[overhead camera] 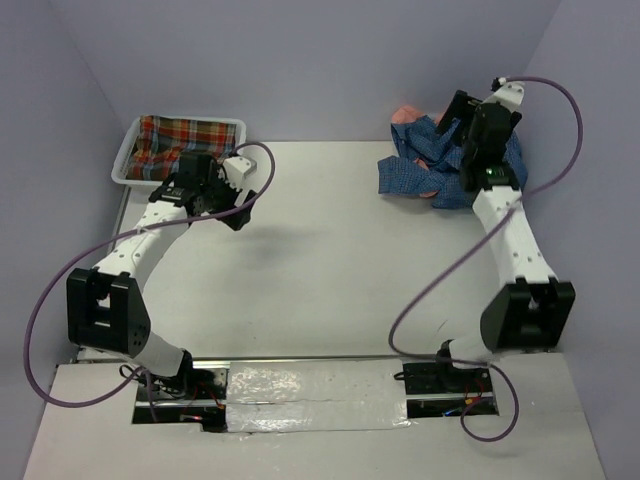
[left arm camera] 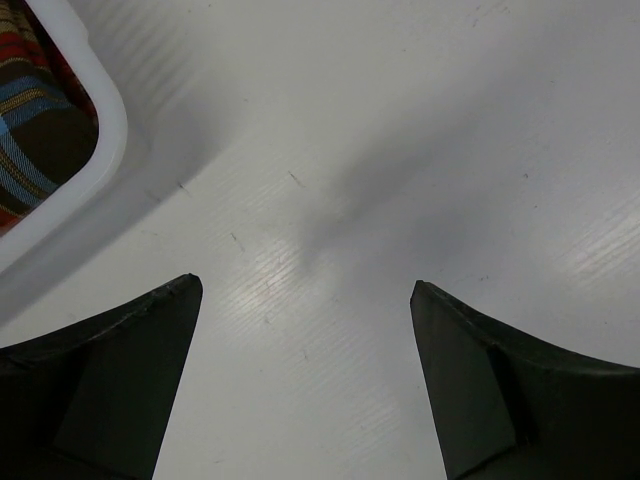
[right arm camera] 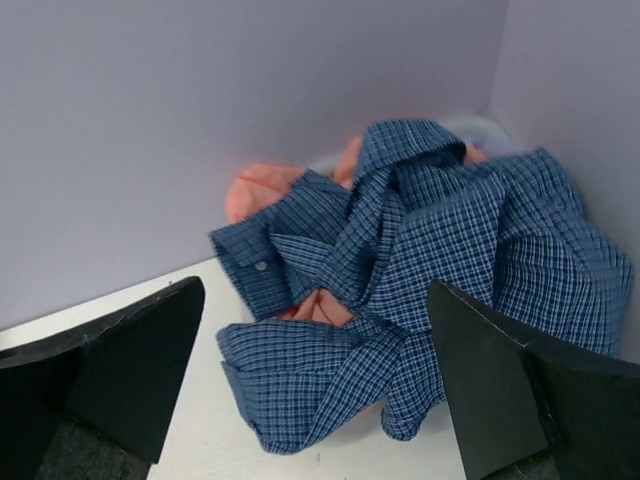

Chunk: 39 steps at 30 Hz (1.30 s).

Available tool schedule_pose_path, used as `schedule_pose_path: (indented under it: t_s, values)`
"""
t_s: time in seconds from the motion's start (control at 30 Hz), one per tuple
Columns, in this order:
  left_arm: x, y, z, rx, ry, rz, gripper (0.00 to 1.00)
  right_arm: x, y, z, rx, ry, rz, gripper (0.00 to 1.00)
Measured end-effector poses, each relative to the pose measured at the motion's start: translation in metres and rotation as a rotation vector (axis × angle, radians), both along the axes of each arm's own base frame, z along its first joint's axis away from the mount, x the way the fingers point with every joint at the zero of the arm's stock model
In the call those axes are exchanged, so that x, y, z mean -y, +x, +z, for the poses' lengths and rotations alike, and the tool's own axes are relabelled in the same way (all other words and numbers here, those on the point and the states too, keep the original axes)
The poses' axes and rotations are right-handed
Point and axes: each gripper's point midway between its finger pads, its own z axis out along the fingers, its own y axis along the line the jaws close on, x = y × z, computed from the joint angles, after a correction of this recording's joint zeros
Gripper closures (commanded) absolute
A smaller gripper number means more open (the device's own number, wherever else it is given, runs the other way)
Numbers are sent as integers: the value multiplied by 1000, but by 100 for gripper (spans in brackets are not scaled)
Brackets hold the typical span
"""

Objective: Fold and stack the long sleeve shirts
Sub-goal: Grab the shirt from the pile, then move the shirt to the center of the board

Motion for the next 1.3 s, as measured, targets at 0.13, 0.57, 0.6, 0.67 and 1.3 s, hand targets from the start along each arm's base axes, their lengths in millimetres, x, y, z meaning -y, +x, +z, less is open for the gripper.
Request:
schedule_pose_path:
  t_s: [0.13, 0.57, 0.6, 0.67, 1.3]
  values:
    - [-3, 1, -4, -24, 17, 14, 1, 46, 55, -54, -187, 101, -113, 0]
    - [-6, -3, -15, -81, 37, 24, 1, 109, 106, -218, -641, 127, -326, 47]
    - [-6, -3, -17, -86, 38, 24, 1, 110, 106, -217, -640, 124, -324, 67]
    - [-6, -3, -18, -90, 38, 24, 1, 111, 104, -216, -633, 109, -324, 88]
    - [-1, -12, 0, -59, 3, -2, 1, 40, -36, 45, -77, -128, -336, 100]
